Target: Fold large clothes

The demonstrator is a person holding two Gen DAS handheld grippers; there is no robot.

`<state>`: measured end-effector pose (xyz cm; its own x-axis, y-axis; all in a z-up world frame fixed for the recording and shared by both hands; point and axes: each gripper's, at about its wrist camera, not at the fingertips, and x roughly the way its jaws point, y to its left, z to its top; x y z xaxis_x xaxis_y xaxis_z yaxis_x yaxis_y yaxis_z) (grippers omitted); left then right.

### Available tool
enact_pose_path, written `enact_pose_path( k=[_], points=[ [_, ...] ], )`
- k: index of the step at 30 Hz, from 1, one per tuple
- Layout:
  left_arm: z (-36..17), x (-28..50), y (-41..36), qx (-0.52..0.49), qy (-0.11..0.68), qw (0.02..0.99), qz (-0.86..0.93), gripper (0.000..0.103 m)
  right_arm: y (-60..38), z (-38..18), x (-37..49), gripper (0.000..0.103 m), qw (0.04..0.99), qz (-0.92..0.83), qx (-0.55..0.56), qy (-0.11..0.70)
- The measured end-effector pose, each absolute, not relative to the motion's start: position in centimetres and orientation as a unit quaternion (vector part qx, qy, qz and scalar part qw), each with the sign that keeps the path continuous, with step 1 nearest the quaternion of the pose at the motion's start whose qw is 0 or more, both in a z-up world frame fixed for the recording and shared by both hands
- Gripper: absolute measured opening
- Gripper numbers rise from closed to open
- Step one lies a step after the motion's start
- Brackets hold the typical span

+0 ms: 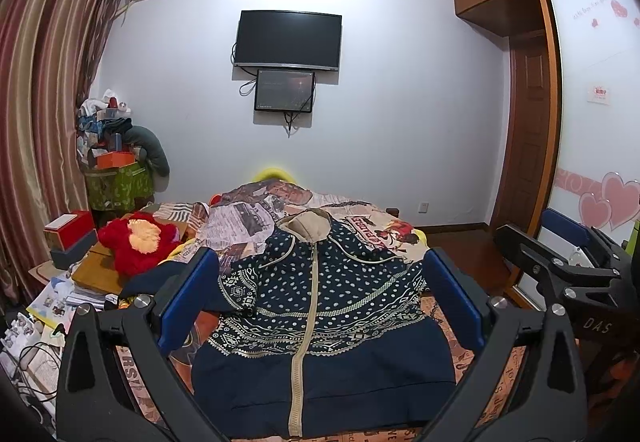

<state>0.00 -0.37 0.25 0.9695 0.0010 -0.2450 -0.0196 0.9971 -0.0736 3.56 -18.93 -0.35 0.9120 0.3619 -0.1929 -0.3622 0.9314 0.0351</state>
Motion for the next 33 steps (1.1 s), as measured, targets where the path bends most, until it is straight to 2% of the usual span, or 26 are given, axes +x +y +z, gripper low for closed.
enact_pose_path(
  k=[33],
  points=[
    [0.29,-0.10,-0.12,-0.041,0.120,0.992,0.007,0.103,-18.97,-0.27,3.68,0.103,0.978,0.185,-0.002,0.097]
  ],
)
